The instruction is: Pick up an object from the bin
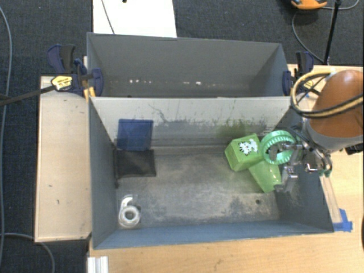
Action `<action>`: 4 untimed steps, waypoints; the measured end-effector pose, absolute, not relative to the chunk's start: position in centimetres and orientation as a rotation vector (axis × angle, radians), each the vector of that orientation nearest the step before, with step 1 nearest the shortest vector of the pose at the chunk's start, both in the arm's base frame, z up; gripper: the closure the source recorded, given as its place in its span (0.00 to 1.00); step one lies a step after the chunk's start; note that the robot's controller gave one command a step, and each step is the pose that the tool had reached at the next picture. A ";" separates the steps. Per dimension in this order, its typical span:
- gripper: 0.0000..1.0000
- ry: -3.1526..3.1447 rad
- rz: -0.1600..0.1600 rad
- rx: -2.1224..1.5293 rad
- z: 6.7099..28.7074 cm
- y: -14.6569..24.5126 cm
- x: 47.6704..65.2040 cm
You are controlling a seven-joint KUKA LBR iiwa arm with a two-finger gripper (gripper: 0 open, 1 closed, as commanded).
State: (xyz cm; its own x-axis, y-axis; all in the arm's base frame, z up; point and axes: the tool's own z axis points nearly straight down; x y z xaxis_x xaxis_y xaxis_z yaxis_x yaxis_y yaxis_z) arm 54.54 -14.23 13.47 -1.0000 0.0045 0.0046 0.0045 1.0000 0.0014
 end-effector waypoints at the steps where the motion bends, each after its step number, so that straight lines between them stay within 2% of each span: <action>1: 1.00 -3.144 0.001 0.007 13.9 -14.2 54.7; 2: 1.00 -3.144 0.001 0.004 13.9 -14.2 54.7; 4: 1.00 -3.149 0.003 0.066 17.9 -14.1 54.2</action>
Offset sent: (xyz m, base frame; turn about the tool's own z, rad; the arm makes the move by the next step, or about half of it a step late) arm 0.0000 0.0000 0.0000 0.0000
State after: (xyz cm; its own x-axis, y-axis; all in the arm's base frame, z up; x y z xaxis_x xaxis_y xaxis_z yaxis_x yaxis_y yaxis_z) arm 54.20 -14.10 17.86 -0.9991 -0.0417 -0.0079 -0.0417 0.9991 -0.0021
